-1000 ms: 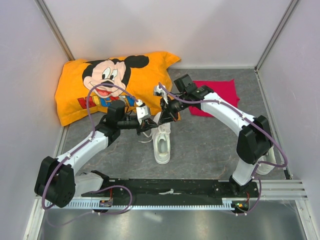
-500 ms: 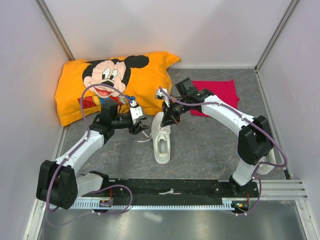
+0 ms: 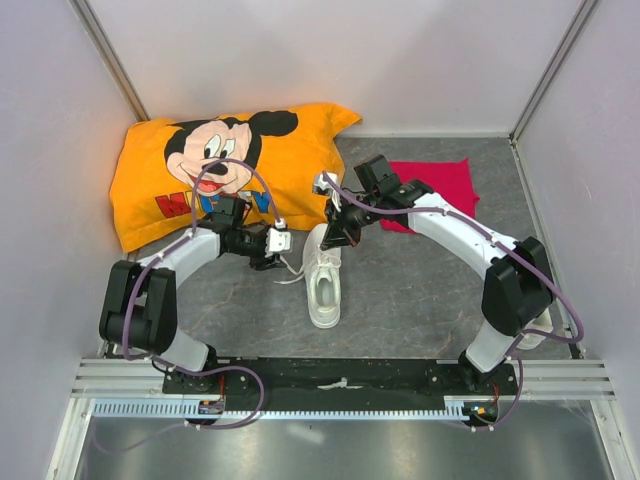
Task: Tie the shoes
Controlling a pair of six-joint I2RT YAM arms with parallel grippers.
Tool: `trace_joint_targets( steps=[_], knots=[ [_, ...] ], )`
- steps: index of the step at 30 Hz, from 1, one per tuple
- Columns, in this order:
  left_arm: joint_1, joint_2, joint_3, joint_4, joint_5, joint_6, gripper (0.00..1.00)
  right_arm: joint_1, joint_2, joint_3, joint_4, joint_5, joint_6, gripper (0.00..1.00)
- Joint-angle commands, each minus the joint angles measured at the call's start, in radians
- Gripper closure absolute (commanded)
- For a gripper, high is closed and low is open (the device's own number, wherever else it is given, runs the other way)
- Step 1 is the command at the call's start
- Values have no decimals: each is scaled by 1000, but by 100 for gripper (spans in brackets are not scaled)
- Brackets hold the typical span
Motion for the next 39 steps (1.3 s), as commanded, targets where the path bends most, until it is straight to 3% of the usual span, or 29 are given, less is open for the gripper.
trace_joint_targets(
  steps=[1, 13, 26, 32, 39],
  knots=[
    [-38, 52, 46, -105, -3, 221, 49, -3, -43, -24, 38, 6, 16, 100],
    [-123, 168, 76, -102, -103, 304, 52, -5, -59, -51, 41, 13, 16, 100],
    [-106, 190, 151, -95, -115, 256, 59, -3, -49, -54, 52, 4, 21, 100],
    [-108, 217, 155, -109, -115, 313, 62, -5, -50, -55, 54, 4, 23, 100],
    [-118, 262, 160, -166, -166, 374, 57, -3, -49, -58, 57, 9, 23, 100]
  ],
)
